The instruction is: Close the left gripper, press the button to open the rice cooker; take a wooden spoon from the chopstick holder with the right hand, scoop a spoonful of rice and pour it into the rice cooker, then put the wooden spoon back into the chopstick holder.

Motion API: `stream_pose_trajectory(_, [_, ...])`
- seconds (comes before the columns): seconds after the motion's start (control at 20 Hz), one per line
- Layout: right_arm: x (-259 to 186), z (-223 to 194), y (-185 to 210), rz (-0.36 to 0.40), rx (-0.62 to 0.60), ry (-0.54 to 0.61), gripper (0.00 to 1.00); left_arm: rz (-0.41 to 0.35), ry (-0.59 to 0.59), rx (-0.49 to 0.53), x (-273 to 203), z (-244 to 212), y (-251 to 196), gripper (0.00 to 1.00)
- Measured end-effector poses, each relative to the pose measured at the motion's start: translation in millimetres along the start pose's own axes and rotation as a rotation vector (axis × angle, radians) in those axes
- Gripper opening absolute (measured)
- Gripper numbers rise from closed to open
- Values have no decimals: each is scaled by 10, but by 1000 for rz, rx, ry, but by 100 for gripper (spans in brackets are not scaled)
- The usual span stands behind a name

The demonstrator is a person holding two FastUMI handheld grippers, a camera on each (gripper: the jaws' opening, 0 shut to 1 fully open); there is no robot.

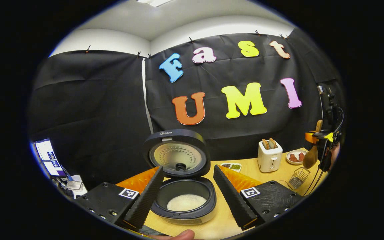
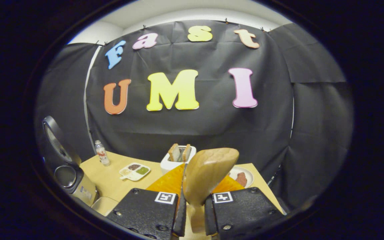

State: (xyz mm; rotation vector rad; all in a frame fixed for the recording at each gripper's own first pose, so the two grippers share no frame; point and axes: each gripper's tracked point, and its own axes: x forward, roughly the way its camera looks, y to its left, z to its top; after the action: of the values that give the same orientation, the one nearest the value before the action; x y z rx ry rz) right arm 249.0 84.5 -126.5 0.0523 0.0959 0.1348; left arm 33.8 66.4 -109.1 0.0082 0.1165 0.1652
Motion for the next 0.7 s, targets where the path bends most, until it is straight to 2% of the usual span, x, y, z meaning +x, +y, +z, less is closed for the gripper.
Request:
stream_pose_trajectory(0.3, [-284, 164, 767, 59, -34, 0, 28, 29, 19, -7, 21, -139, 261, 96])
stream_pose_trajectory(0.7, [-327, -442, 1256, 79, -42, 50, 28, 44, 35, -9, 34, -290, 510, 96])
